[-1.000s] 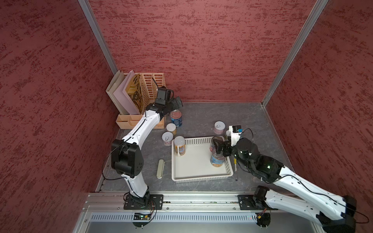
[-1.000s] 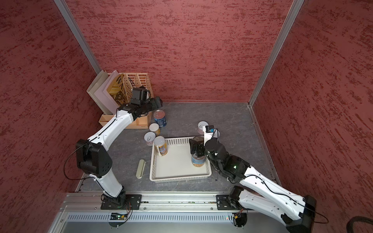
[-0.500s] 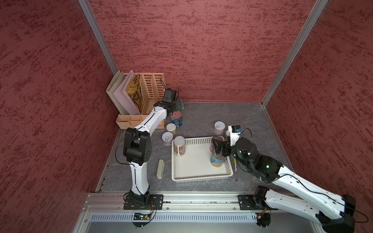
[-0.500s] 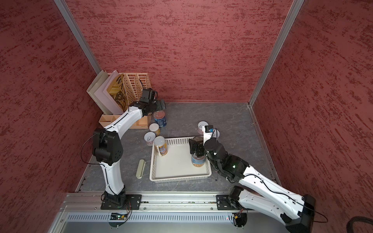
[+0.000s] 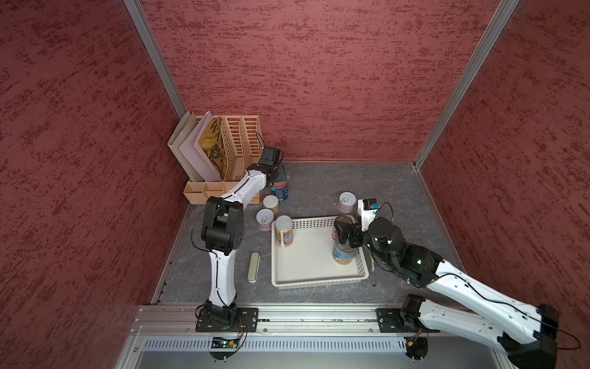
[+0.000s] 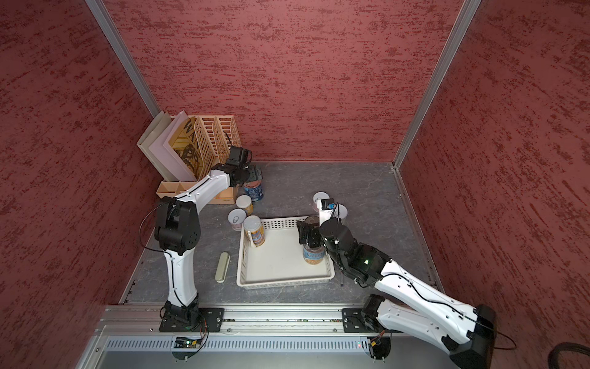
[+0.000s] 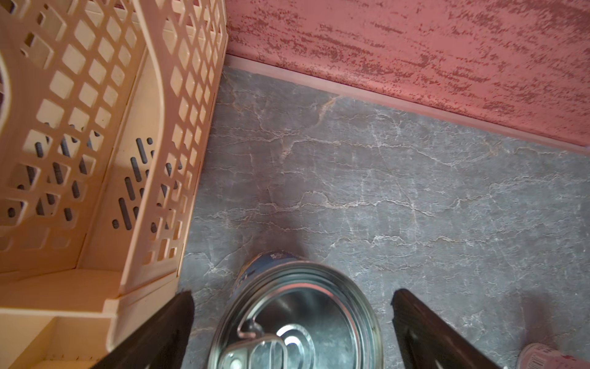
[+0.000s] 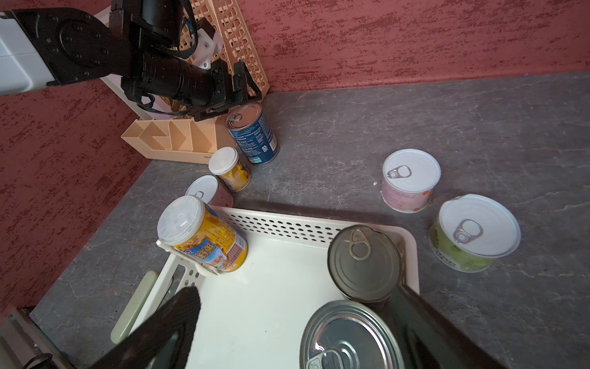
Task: Put the canned food in the basket
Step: Pick up the canned food from the center of the board.
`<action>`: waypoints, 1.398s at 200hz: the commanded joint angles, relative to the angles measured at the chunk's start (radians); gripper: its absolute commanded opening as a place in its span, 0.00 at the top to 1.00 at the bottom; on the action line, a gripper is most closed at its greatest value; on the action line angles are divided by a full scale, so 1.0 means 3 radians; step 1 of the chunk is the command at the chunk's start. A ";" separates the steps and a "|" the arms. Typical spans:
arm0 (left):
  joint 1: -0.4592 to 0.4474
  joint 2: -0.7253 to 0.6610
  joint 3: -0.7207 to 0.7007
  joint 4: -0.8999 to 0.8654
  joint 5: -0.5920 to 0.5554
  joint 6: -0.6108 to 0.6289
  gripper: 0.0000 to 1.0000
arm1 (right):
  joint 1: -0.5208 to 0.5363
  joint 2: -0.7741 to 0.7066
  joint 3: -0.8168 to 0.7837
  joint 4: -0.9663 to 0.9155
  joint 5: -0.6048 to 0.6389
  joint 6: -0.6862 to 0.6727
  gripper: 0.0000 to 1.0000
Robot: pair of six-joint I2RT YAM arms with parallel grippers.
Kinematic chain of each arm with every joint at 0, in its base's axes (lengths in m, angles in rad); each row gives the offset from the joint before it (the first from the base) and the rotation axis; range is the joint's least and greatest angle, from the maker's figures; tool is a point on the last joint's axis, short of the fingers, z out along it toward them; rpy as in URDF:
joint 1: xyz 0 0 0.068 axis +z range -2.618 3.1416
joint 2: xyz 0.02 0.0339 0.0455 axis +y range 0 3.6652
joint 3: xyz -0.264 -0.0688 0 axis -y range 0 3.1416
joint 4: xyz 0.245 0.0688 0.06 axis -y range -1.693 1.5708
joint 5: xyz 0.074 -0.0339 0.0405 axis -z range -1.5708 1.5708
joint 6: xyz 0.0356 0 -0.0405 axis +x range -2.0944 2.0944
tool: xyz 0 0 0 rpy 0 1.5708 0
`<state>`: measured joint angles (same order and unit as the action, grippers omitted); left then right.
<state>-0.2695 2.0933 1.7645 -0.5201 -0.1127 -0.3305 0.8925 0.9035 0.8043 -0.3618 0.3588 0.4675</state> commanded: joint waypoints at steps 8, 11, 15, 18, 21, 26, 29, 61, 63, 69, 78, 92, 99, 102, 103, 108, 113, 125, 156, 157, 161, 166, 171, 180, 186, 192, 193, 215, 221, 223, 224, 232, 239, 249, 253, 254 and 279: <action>-0.0017 0.0089 -0.0066 0.0083 0.0008 0.0097 0.00 | -0.0030 0.0018 -0.0019 0.0102 -0.0059 0.0032 0.02; -0.0017 0.0091 -0.0072 0.0089 0.0005 0.0095 0.00 | -0.0030 0.0020 -0.0019 0.0102 -0.0056 0.0032 0.02; -0.0014 0.0094 -0.0077 0.0091 0.0007 0.0097 0.00 | -0.0030 0.0023 -0.0017 0.0102 -0.0060 0.0032 0.02; -0.0013 0.0095 -0.0082 0.0095 0.0003 0.0099 0.00 | -0.0030 0.0025 -0.0021 0.0102 -0.0061 0.0032 0.02; -0.0016 0.0098 -0.0088 0.0095 0.0003 0.0100 0.00 | -0.0030 0.0025 -0.0018 0.0102 -0.0061 0.0032 0.02; -0.0021 0.0099 -0.0093 0.0091 -0.0003 0.0100 0.00 | -0.0030 0.0026 -0.0017 0.0102 -0.0061 0.0032 0.02; -0.0022 0.0099 -0.0106 0.0092 -0.0010 0.0097 0.00 | -0.0027 0.0027 -0.0022 0.0102 -0.0061 0.0032 0.01; -0.0063 0.0080 -0.0213 0.0139 -0.0075 0.0149 0.00 | -0.0030 0.0036 -0.0021 0.0107 -0.0080 0.0037 0.02; -0.0069 0.0079 -0.0220 0.0142 -0.0081 0.0158 0.00 | -0.0030 0.0040 -0.0021 0.0107 -0.0081 0.0040 0.01; -0.0080 0.0076 -0.0239 0.0157 -0.0099 0.0175 0.00 | -0.0030 0.0041 -0.0021 0.0107 -0.0082 0.0036 0.02; -0.0093 0.0065 -0.0260 0.0174 -0.0114 0.0198 0.00 | -0.0030 0.0046 -0.0017 0.0107 -0.0081 0.0038 0.02; -0.0105 0.0058 -0.0271 0.0161 -0.0156 0.0204 0.00 | -0.0030 0.0051 -0.0019 0.0107 -0.0075 0.0037 0.02; -0.0109 0.0059 -0.0271 0.0152 -0.0172 0.0199 0.00 | -0.0028 0.0059 -0.0024 0.0109 -0.0076 0.0038 0.02; -0.0109 0.0058 -0.0269 0.0145 -0.0176 0.0197 0.00 | -0.0029 0.0057 -0.0027 0.0112 -0.0076 0.0035 0.02; -0.0106 0.0058 -0.0268 0.0144 -0.0174 0.0197 0.00 | -0.0030 0.0057 -0.0027 0.0112 -0.0076 0.0036 0.02; -0.0109 0.0054 -0.0267 0.0140 -0.0181 0.0198 0.00 | -0.0030 0.0061 -0.0030 0.0117 -0.0075 0.0037 0.02; -0.0109 0.0049 -0.0275 0.0138 -0.0191 0.0195 0.00 | -0.0030 0.0065 -0.0026 0.0117 -0.0076 0.0040 0.02; -0.0108 0.0031 -0.0287 0.0137 -0.0223 0.0187 0.00 | -0.0030 0.0073 -0.0023 0.0122 -0.0091 0.0037 0.02; -0.0107 0.0009 -0.0266 0.0136 -0.0218 0.0202 0.00 | -0.0030 0.0087 -0.0027 0.0127 -0.0091 0.0037 0.02; -0.0106 0.0011 -0.0267 0.0135 -0.0220 0.0202 0.00 | -0.0030 0.0087 -0.0027 0.0127 -0.0091 0.0037 0.02; -0.0109 0.0014 -0.0250 0.0128 -0.0218 0.0206 0.00 | -0.0030 0.0092 -0.0027 0.0127 -0.0089 0.0037 0.02; -0.0109 0.0021 -0.0230 0.0114 -0.0215 0.0212 0.00 | -0.0029 0.0096 -0.0023 0.0127 -0.0084 0.0033 0.02; -0.0108 0.0022 -0.0213 0.0099 -0.0217 0.0212 0.00 | -0.0030 0.0097 -0.0025 0.0127 -0.0086 0.0031 0.02; -0.0109 0.0030 -0.0178 0.0074 -0.0221 0.0221 0.00 | -0.0030 0.0102 -0.0023 0.0130 -0.0085 0.0031 0.01; -0.0109 0.0035 -0.0162 0.0058 -0.0217 0.0234 0.00 | -0.0030 0.0110 -0.0023 0.0135 -0.0087 0.0033 0.02; -0.0109 0.0039 -0.0139 0.0043 -0.0217 0.0237 0.01 | -0.0029 0.0112 -0.0024 0.0132 -0.0091 0.0034 0.02; -0.0106 0.0038 -0.0137 0.0045 -0.0222 0.0240 0.01 | -0.0029 0.0112 -0.0023 0.0135 -0.0091 0.0033 0.02; -0.0109 0.0052 -0.0088 0.0022 -0.0235 0.0254 0.02 | -0.0030 0.0125 -0.0023 0.0138 -0.0102 0.0033 0.02; -0.0106 0.0057 -0.0077 0.0018 -0.0230 0.0252 0.03 | -0.0030 0.0130 -0.0025 0.0139 -0.0102 0.0033 0.02; -0.0108 0.0060 -0.0077 0.0019 -0.0228 0.0257 0.04 | -0.0028 0.0128 -0.0023 0.0139 -0.0099 0.0032 0.02; -0.0109 0.0062 -0.0077 0.0017 -0.0225 0.0257 0.04 | -0.0026 0.0128 -0.0023 0.0138 -0.0100 0.0035 0.02; -0.0109 0.0076 -0.0060 0.0008 -0.0208 0.0258 0.07 | -0.0030 0.0133 -0.0025 0.0138 -0.0102 0.0032 0.02; -0.0109 0.0088 -0.0049 0.0001 -0.0195 0.0258 0.09 | -0.0030 0.0137 -0.0022 0.0138 -0.0102 0.0035 0.01; -0.0112 0.0103 -0.0034 -0.0005 -0.0192 0.0258 0.13 | -0.0028 0.0139 -0.0020 0.0139 -0.0102 0.0035 0.02; -0.0109 0.0108 -0.0032 -0.0006 -0.0192 0.0258 0.14 | -0.0030 0.0141 -0.0020 0.0138 -0.0102 0.0037 0.02; -0.0109 0.0108 -0.0032 -0.0008 -0.0189 0.0258 0.14 | -0.0030 0.0139 -0.0021 0.0137 -0.0102 0.0037 0.02; -0.0108 0.0110 -0.0030 -0.0003 -0.0192 0.0258 0.27 | -0.0030 0.0143 -0.0020 0.0144 -0.0101 0.0035 0.02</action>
<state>-0.3016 2.1094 1.7214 -0.5171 -0.1604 -0.2565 0.8925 0.9455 0.8043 -0.3462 0.3405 0.4717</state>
